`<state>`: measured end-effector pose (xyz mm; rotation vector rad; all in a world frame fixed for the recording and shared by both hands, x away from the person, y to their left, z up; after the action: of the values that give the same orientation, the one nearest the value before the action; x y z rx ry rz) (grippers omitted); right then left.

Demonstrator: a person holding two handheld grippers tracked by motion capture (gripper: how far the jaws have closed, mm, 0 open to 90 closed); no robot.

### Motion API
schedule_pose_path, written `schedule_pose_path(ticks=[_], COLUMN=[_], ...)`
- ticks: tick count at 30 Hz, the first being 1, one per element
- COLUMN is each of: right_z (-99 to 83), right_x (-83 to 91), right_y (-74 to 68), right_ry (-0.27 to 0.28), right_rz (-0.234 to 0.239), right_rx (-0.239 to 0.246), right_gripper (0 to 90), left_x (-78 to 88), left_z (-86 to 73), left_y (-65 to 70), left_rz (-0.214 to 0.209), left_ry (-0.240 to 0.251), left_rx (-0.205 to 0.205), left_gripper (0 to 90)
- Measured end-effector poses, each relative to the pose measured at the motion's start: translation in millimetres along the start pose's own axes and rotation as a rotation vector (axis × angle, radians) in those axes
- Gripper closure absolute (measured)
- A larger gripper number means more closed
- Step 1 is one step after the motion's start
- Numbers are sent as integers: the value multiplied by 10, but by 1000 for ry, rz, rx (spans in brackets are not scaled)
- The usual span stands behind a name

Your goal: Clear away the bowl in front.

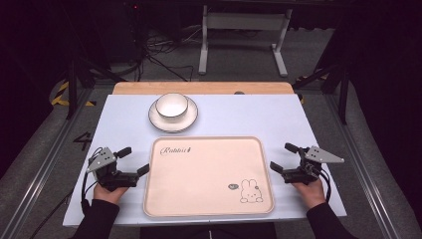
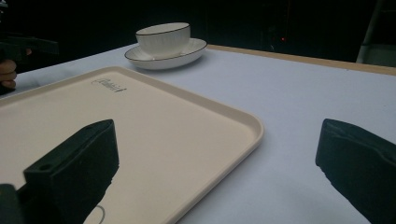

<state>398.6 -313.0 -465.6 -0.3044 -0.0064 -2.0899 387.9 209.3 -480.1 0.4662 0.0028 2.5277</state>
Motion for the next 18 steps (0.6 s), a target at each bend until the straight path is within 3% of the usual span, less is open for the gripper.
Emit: schedule_pose_path(ticks=[18], right_z=[-9], right_x=[-9], right_y=[-8], right_ry=[-5], right_rz=[-9], right_rx=[12], right_gripper=[2], left_x=[13], left_z=[63], left_y=[-13], left_rz=[20], left_ry=[-7], left_rx=[8], left_gripper=[2])
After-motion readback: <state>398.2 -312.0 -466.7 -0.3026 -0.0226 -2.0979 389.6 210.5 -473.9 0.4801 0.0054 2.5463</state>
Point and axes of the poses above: each handheld gripper's, and its own axes: x roughly backward along the jaws, z roughly out of its top, y roughly to its right, the point moved 5 cm from there along -x, roughly forward along the jaws, and after that the axes turned 13 degrees about z, right-handed, at the moved point
